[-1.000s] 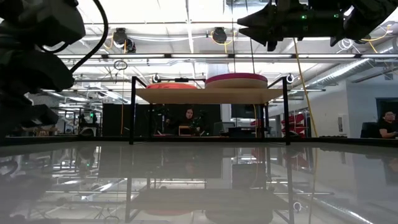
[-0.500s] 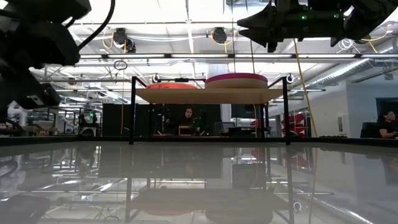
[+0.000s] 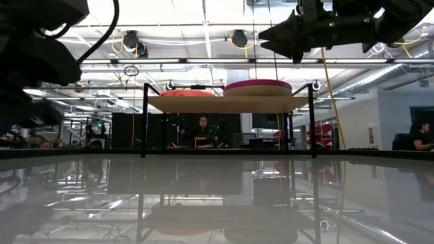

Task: Place and stack plates onto a shelf
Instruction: Stack the big violet plate on the big pink plate on the shelf

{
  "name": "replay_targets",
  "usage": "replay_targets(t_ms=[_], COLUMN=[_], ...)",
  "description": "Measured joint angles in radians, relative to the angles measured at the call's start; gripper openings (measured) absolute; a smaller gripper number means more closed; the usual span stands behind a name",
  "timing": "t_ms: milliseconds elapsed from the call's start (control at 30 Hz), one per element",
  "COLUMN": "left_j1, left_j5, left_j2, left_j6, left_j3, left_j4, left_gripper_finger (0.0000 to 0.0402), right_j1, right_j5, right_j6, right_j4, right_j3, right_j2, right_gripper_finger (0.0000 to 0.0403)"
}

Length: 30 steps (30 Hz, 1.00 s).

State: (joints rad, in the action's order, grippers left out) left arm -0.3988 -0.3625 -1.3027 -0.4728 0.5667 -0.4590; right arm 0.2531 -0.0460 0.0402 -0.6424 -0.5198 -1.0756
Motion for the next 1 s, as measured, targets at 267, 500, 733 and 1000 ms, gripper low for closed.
replay_targets(t_ms=[267, 500, 733, 1000], left_j1=[-0.003, -0.007, -0.021, -0.021], left_j5=[-0.051, -0.056, -0.057, -0.054], left_j2=[-0.063, -0.064, -0.064, -0.064], left_j6=[0.027, 0.031, 0.045, 0.076], left_j3=[0.0, 0.0, 0.0, 0.0], left_j4=[0.016, 0.019, 0.019, 0.028], left_gripper_finger=[0.0159, 0.0159, 0.0159, 0.0111], right_j1=[0.0, 0.0, 0.0, 0.0], right_j5=[0.0, 0.0, -0.001, -0.002], right_j6=[0.0, 0.0, 0.0, 0.0], right_j4=[0.001, 0.004, 0.004, 0.004], right_j3=[0.0, 0.0, 0.0, 0.0], right_j2=[0.0, 0.0, 0.0, 0.0], right_gripper_finger=[0.0187, 0.0187, 0.0187, 0.0187])
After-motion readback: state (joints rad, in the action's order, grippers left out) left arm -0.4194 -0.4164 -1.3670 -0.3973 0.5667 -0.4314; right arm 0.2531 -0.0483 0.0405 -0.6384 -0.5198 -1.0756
